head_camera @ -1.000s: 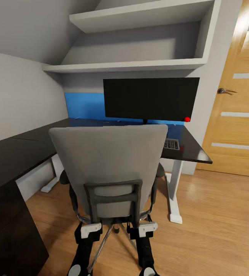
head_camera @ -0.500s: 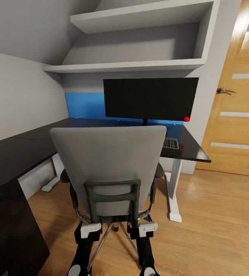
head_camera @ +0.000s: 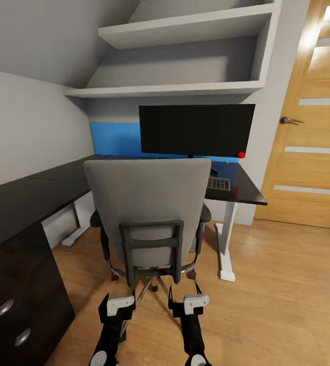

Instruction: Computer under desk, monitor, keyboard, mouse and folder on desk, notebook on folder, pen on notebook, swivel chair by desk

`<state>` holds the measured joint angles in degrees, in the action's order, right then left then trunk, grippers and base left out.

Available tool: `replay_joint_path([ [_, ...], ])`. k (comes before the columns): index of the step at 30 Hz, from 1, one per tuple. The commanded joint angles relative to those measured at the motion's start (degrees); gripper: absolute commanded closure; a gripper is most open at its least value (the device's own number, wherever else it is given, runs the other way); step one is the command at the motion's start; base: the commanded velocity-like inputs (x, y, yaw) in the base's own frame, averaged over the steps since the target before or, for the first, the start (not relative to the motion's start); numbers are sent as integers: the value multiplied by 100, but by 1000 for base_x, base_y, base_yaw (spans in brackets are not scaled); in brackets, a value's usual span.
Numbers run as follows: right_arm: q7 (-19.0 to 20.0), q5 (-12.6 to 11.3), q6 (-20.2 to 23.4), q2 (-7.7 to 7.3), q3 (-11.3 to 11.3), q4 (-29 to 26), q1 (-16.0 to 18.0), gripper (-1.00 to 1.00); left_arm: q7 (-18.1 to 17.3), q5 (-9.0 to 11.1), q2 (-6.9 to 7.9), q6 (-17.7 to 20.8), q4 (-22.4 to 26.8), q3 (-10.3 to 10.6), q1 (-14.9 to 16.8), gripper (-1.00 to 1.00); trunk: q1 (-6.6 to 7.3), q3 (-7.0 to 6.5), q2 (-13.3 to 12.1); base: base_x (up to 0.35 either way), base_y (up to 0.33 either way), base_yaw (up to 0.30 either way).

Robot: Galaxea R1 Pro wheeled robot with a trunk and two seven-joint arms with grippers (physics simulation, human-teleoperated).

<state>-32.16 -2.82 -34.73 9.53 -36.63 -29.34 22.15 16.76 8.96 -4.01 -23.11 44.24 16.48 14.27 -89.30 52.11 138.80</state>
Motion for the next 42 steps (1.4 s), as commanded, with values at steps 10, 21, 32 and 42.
replay_joint_path([
  [10,-39,-33,-16,-7,-46,7,8,-100,22,61,5,-27,-3,31,5,-100,4,5,3,-268,0,0],
  [21,-41,-34,-32,-20,-44,7,1,-100,28,66,11,-34,-48,29,5,-100,4,5,3,-128,0,0],
  [32,-50,-41,-46,-48,-33,20,0,-100,37,70,31,-44,-63,3,5,-100,4,5,3,-10,0,0],
  [42,-52,-64,-216,-295,-17,442,0,-100,48,79,224,-39,-66,-33,5,-100,4,5,3,-1,0,0],
])
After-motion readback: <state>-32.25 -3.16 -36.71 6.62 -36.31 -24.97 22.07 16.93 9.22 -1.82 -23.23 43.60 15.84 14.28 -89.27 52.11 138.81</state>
